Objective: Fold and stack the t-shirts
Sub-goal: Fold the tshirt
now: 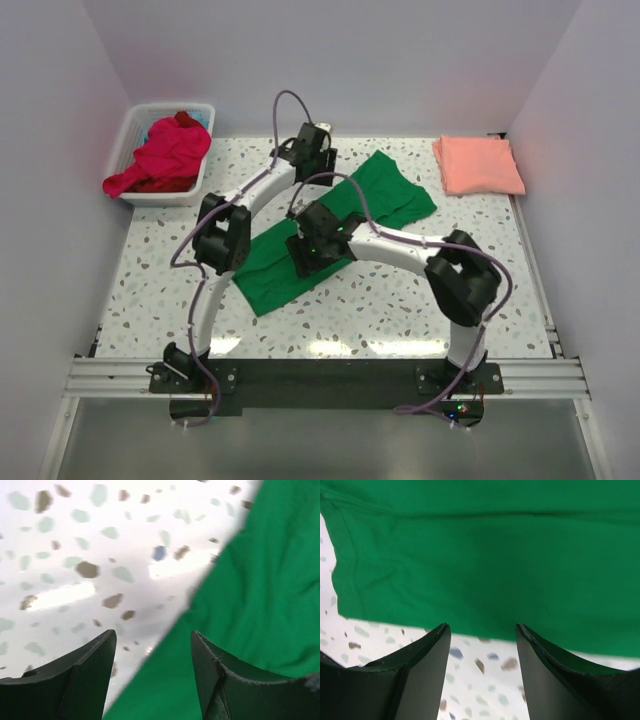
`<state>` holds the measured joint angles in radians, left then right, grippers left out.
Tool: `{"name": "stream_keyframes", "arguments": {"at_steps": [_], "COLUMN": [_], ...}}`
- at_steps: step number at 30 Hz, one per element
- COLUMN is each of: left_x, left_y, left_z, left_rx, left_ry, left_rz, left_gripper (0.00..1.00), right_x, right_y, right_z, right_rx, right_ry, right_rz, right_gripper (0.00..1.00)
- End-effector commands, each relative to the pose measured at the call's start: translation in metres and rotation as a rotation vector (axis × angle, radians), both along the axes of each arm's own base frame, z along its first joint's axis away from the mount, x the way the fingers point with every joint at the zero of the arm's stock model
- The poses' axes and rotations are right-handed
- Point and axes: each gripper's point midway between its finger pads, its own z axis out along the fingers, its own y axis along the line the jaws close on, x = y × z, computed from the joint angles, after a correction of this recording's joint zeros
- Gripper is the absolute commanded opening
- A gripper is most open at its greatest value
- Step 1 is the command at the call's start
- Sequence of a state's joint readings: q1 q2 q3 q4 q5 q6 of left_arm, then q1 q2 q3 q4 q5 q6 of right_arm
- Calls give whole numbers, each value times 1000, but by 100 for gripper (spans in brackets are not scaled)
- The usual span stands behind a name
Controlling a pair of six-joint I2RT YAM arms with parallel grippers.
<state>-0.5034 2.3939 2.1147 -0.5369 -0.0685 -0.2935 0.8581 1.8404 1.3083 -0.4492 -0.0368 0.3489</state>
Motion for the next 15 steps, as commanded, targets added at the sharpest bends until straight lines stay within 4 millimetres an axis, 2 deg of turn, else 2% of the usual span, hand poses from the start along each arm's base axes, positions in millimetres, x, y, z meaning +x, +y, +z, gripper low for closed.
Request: {"name": "stream_keyframes", "arguments": {"at_steps": [1, 4, 7, 10, 15], "left_x": [33, 37, 39, 40, 43], "left_y": [71, 102, 121, 131, 136], "left_z": [39, 43, 43, 41, 42], "left_rx": [-64, -33, -20, -12, -12], "left_ry": [-33, -43, -36, -31, -36], "left_rz": [245, 309, 348, 361, 362], "left_gripper": [66, 66, 67, 67, 67], "right_x": [10, 4, -3, -13, -33], "right_y": [46, 64, 73, 76, 72], "right_z": [7, 3, 0, -2, -23], "right_rx": [33, 16, -7, -31, -115], "right_ry": [-36, -32, -37, -28, 5], "right_rz": [86, 129, 164, 192, 242], "right_gripper": [59, 59, 59, 59, 60]}}
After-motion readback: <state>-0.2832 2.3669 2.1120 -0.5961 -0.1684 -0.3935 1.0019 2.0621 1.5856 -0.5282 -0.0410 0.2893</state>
